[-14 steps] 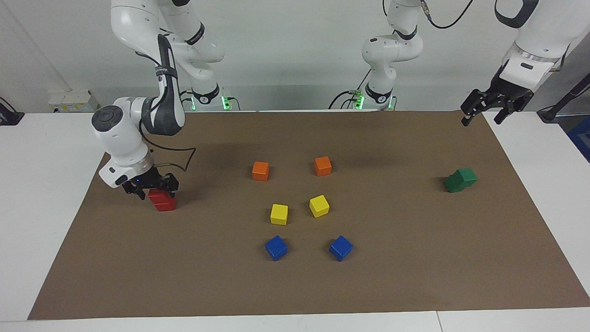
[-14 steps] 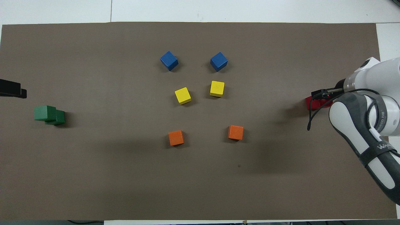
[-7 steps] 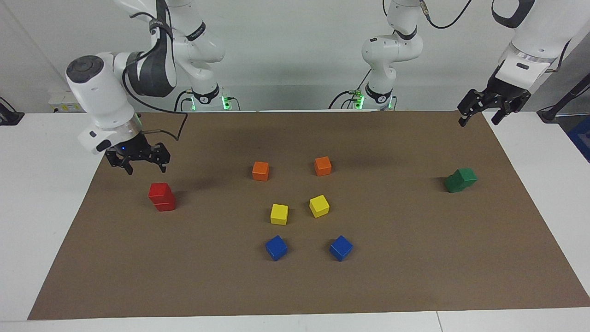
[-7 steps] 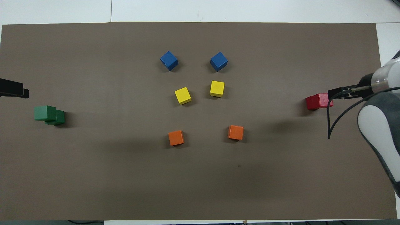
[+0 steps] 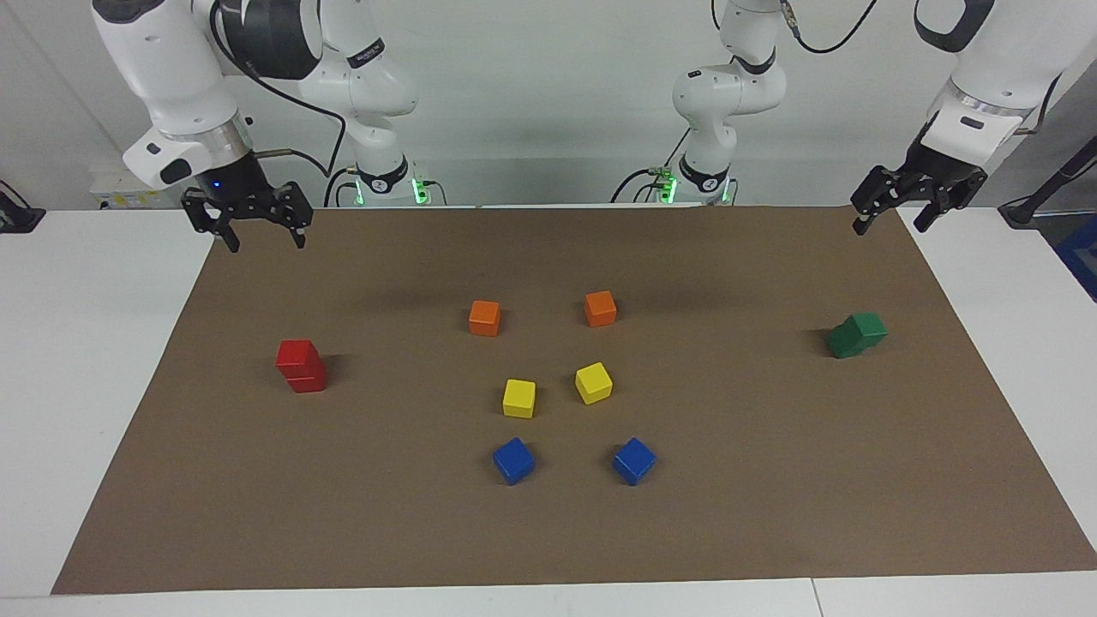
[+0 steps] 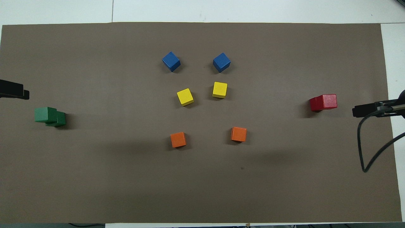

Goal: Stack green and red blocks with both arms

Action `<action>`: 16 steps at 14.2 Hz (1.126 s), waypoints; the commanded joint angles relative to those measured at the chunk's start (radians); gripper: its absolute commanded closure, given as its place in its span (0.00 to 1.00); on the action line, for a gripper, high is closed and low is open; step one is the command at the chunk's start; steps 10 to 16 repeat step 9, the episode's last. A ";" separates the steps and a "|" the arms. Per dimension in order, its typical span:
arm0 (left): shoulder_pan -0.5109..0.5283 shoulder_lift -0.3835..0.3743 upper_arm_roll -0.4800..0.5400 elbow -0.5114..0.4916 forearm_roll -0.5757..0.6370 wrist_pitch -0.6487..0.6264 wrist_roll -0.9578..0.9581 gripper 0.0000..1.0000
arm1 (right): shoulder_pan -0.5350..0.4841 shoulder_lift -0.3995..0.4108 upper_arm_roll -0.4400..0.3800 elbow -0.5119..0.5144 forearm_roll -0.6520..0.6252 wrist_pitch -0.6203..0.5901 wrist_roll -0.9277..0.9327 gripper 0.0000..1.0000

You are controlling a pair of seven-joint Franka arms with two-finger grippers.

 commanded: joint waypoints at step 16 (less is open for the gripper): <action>-0.009 -0.021 0.009 -0.023 -0.011 0.018 -0.009 0.00 | -0.011 0.067 0.005 0.108 0.008 -0.082 0.015 0.04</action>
